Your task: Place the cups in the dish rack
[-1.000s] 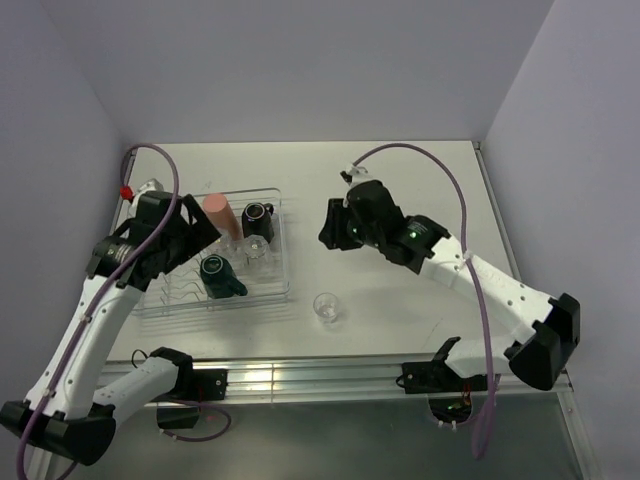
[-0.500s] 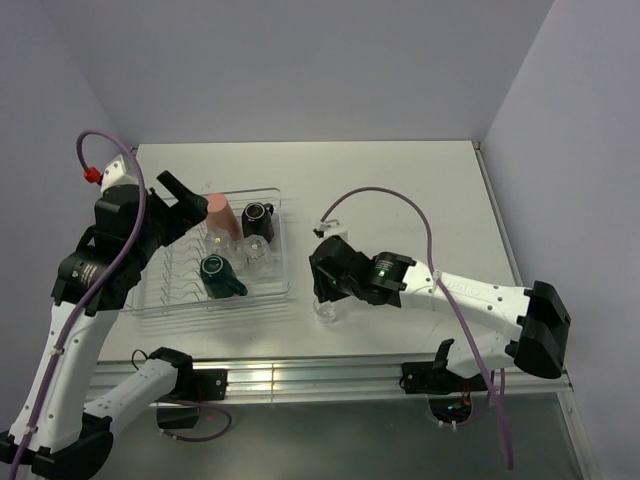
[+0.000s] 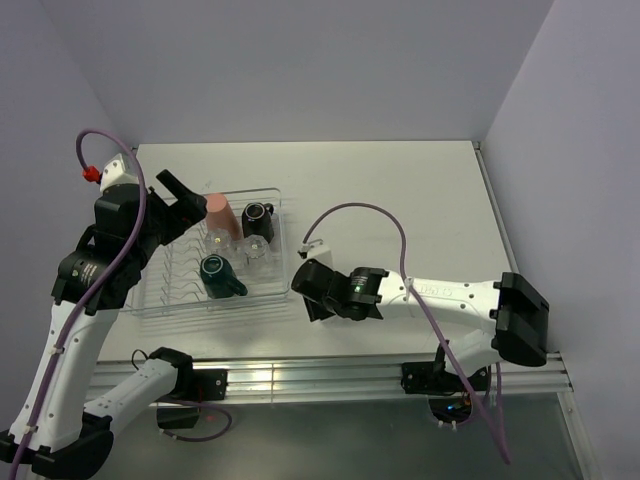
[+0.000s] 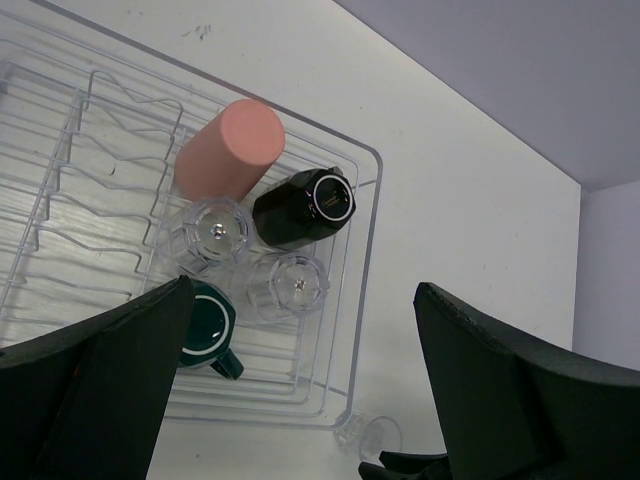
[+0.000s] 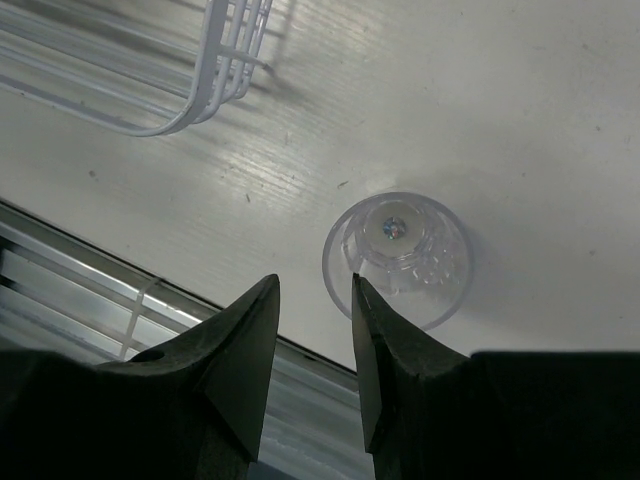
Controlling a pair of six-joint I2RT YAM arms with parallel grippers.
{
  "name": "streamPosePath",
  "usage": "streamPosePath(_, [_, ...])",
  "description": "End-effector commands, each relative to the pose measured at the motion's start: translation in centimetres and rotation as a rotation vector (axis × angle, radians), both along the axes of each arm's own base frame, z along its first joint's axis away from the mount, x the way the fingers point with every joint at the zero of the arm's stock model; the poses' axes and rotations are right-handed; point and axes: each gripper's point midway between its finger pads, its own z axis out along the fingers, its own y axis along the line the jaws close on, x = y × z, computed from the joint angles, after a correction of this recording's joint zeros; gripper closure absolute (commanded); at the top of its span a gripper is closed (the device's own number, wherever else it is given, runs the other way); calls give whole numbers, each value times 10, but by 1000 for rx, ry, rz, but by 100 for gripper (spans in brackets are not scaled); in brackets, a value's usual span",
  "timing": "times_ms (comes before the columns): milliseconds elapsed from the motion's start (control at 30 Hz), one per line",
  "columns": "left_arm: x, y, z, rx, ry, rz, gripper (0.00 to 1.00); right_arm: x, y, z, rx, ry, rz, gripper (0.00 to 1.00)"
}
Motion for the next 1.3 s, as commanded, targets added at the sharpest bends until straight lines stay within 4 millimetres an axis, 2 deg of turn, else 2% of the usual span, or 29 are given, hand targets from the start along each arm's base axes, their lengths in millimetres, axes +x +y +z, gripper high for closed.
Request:
streamPosePath(0, [2,5,10,15,-40,14,1,1,-6,-15,-46,-9,-34,58])
streamPosePath(233, [2,4,5,17,-34,7,1,1,-2,-34,-92,-1,-25,59])
streamPosePath(333, [3,3,2,17,-28,6,1,4,0,-41,-122,-5,-20,63])
streamPosePath(433, [3,2,-2,17,-21,1,1,7,1,-47,-151,-7,-22,74])
streamPosePath(467, [4,2,-3,19,-20,1,1,8,2,-47,-158,-12,-22,84])
streamPosePath(500, [4,2,-5,23,-15,-1,1,9,-1,-47,-175,-14,-27,89])
streamPosePath(533, [3,2,-5,24,-15,-2,1,10,-2,-44,-177,-20,-30,100])
streamPosePath(633, [5,0,-8,25,-12,-17,1,16,-4,-23,-162,-56,-38,100])
streamPosePath(667, [5,-2,-5,20,-25,-29,1,20,-1,-6,-122,-74,-45,100])
streamPosePath(733, [6,-12,-5,10,-33,-84,1,23,-6,12,-108,-91,-43,100])
streamPosePath(767, [8,-15,-1,1,-52,-101,1,25,-4,33,-57,-112,-46,100])
streamPosePath(833, [6,-27,4,-17,-76,-178,1,31,-8,53,-18,-125,-52,100])
streamPosePath(867, [5,-32,10,-28,-102,-209,1,36,-9,74,39,-143,-60,100])
streamPosePath(933, [0,-46,24,-59,-175,-295,1,51,-11,95,133,-133,-64,100])
streamPosePath(1000, [0,-55,38,-76,-251,-354,1,65,-5,129,289,-152,-35,100])
streamPosePath(1033, [-1,-59,44,-85,-277,-383,1,73,-7,140,380,-109,-13,100])
streamPosePath(1067, [-8,-73,49,-110,-298,-470,1,78,-6,158,459,-118,5,100])
streamPosePath(1133, [-6,-88,57,-134,-339,-565,1,93,-4,197,620,-116,55,100])
streamPosePath(1167, [-13,-102,55,-162,-336,-661,1,97,-1,209,669,-116,81,100])
streamPosePath(1233, [-12,-118,63,-193,-386,-770,1,98,7,251,798,-130,176,100])
streamPosePath(1267, [-14,-125,64,-212,-392,-815,1,101,12,256,824,-120,195,100])
